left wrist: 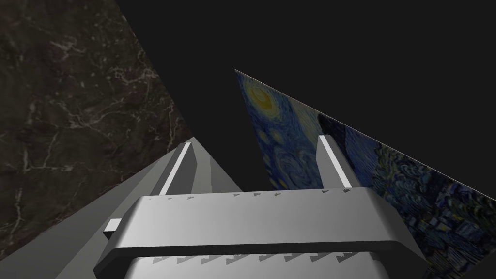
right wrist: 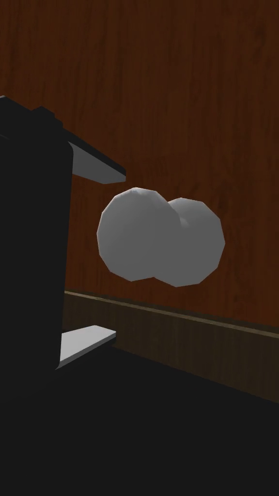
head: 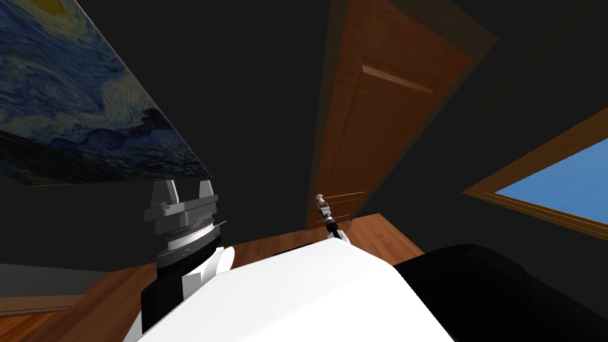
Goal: Pull the door open
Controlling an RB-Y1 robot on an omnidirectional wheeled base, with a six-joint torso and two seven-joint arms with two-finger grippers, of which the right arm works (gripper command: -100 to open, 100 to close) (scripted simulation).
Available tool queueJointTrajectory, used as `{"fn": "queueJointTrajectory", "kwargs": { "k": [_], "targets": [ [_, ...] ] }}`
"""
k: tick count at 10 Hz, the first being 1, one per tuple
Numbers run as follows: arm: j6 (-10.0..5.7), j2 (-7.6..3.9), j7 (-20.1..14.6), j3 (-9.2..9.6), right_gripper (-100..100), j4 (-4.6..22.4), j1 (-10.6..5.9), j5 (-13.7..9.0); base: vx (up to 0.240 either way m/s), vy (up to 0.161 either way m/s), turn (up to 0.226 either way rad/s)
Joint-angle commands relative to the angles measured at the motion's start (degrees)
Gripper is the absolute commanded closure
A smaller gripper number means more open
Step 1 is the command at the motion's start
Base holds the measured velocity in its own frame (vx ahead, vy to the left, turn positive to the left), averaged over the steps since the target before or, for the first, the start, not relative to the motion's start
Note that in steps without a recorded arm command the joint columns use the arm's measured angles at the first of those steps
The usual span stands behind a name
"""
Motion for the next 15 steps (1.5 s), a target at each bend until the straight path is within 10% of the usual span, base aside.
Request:
{"fn": "queueJointTrajectory", "kwargs": {
  "k": [1, 2, 3, 8, 9, 15],
  "targets": [
    [0.27, 1.02, 1.56, -1.39, -100, 1.74, -1.77, -0.04, 0.047, -0.119, 0.075],
    [0.13, 0.63, 0.84, -0.84, -100, 0.99, -0.95, -0.02, 0.020, -0.058, 0.022],
    [0.13, 0.63, 0.84, -0.84, 100, 0.99, -0.95, -0.02, -0.002, 0.009, -0.010],
    [0.13, 0.63, 0.84, -0.84, 100, 0.99, -0.95, -0.02, -0.005, 0.011, -0.003],
    [0.15, -0.72, 0.25, -0.81, -100, 1.12, -0.94, 0.35, -0.120, 0.081, 0.047],
    [0.20, -1.84, -0.87, -0.75, -100, 1.37, -0.92, 1.05, -0.174, 0.041, -0.022]
  ]
}}
